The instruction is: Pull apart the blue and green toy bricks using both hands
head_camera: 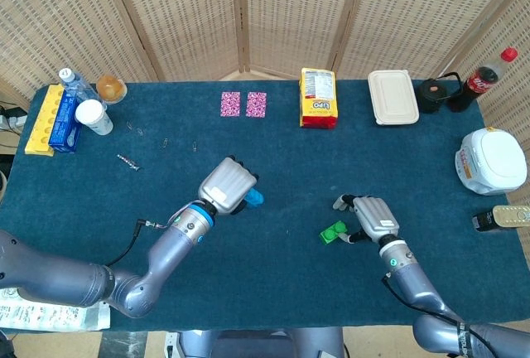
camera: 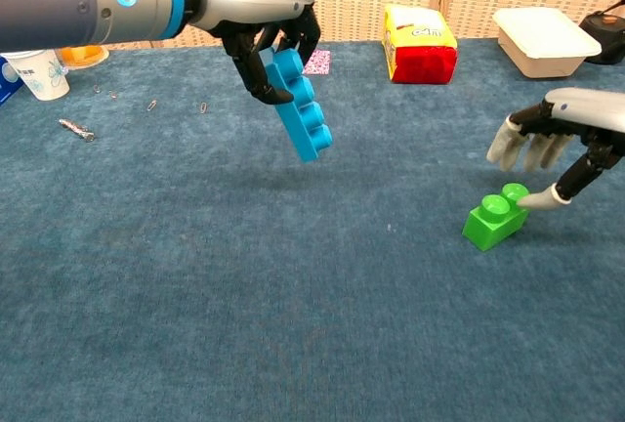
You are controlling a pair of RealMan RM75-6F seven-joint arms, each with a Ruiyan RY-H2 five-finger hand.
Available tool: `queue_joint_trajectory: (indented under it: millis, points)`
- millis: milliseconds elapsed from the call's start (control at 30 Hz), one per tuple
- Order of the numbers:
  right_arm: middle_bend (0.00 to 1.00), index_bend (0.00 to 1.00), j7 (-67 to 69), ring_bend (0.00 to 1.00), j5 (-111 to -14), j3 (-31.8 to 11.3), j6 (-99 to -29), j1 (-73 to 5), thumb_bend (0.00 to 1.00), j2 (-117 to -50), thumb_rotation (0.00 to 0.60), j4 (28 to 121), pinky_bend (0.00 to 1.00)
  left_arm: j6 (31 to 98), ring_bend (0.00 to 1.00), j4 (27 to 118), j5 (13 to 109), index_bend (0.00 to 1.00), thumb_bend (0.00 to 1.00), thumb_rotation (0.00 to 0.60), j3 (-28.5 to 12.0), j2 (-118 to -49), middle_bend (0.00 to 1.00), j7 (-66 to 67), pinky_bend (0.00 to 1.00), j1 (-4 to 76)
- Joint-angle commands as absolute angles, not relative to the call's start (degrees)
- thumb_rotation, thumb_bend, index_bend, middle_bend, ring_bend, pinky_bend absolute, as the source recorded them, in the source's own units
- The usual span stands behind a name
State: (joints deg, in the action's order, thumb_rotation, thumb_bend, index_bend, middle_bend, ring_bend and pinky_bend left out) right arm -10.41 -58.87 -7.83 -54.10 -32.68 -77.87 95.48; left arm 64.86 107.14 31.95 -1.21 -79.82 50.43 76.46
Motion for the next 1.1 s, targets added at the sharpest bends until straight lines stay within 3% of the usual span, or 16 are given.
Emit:
queue_joint_trajectory:
  millis: [33,300,500,567,633,700,800,967,1100]
  points:
    - [0.35,0.32,-9.8,0.37,-59.6,-8.3,-55.1,-32.3,0.26,-76.7,0.6,96.6,0.3,65.6,0.49,107.2,33.1,0.72,0.44,0.49,-1.2,-80.2,0.6,48.9,0.46,74.9]
    - [0.35,0.32,-9.0,0.37,-60.9,-8.9,-57.1,-31.3,0.26,-74.0,0.6,98.5,0.3,68.2,0.49,105.5,36.9,0.72,0.44,0.492,-1.5,-83.2,0.6,44.8,0.46,70.8]
    - [0.35,0.32,-8.4,0.37,-61.2,-8.9,-58.3,-30.4,0.26,-72.1,0.6,99.6,0.3,71.1,0.48,99.4,43.3,0.72,0.41,0.491,-1.6,-90.1,0.6,39.7,0.45,66.4]
    - [0.35,0.32,-8.4,0.37,-61.0,-8.8,-58.4,-30.0,0.26,-71.1,0.6,99.8,0.3,68.4,0.4,97.6,42.3,0.63,0.36,0.496,-1.0,-92.4,0.55,38.8,0.41,65.5]
    - [0.35,0.32,-8.2,0.37,-60.8,-8.9,-58.3,-30.0,0.26,-70.5,0.6,100.1,0.3,66.3,0.26,97.6,40.5,0.42,0.29,0.492,-1.5,-92.5,0.43,39.1,0.32,65.2]
    - [0.35,0.32,-8.0,0.37,-60.8,-9.0,-58.4,-29.9,0.26,-70.2,0.6,100.1,0.3,65.5,0.16,97.7,39.8,0.19,0.22,0.446,-1.9,-92.5,0.3,39.4,0.24,65.0]
    - [0.35,0.32,-7.8,0.37,-60.8,-9.2,-58.3,-29.9,0.26,-69.9,0.6,100.1,0.3,65.0,0.1,97.9,39.6,0.05,0.17,0.333,-2.4,-92.1,0.21,39.7,0.2,64.3]
    - [0.35,0.32,-7.4,0.37,-60.8,-9.4,-58.2,-29.9,0.26,-69.7,0.6,100.1,0.3,64.7,0.0,99.5,38.5,0.0,0.12,0.094,-3.2,-90.6,0.11,39.9,0.16,63.3]
    - [0.35,0.32,-6.8,0.37,-60.6,-9.4,-58.2,-29.8,0.26,-69.6,0.6,99.6,0.3,65.9,0.0,100.9,38.9,0.0,0.12,0.05,-3.7,-88.3,0.1,39.1,0.15,61.8]
